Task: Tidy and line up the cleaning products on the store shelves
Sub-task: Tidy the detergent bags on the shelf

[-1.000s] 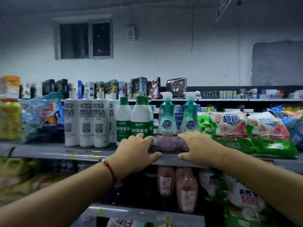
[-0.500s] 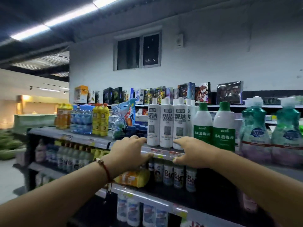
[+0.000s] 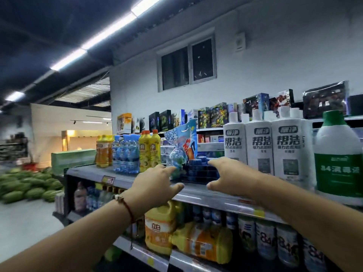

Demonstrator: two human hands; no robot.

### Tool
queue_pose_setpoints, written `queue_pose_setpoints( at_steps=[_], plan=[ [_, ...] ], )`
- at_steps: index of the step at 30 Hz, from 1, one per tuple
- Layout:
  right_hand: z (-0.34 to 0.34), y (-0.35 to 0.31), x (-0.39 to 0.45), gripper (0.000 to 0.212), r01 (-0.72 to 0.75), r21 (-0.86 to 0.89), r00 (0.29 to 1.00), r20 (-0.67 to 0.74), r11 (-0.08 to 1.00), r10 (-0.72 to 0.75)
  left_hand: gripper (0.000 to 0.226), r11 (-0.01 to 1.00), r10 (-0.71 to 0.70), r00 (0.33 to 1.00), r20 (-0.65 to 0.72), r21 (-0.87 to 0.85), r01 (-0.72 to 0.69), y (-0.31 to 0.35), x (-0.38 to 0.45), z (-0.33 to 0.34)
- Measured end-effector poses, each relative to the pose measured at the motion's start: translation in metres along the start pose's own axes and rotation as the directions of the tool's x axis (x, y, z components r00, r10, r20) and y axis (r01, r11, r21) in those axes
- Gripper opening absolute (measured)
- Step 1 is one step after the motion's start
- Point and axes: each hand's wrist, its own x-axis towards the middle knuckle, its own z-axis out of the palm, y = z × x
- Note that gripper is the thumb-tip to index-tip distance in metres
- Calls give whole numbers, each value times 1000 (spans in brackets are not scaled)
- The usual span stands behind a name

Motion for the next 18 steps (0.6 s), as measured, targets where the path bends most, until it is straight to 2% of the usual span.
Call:
queue_pose_setpoints(
  at_steps=[8,10,12,15,18],
  plan=[
    [28,-24,174,55,-30,24,996,-85,999,32,71,994,-54,998,-8,-93,53,-84,93,58],
    [37,-34,215,56,-76,56,993,-80,996,81,72,990,-66,998,-11,-126,64,-104,112,70],
    [48,-39,252,76,-165,121,981,-82,979,176,73,986,-66,997,-31,-157,60,-118,131,81],
    [67,-41,298,123,-300,229,933,-134,926,335,74,968,-37,996,-78,-249,16,-132,162,103],
    [85,-42,329,135,-372,344,866,-205,862,456,77,943,20,997,-80,-330,-45,-139,191,134]
  ],
)
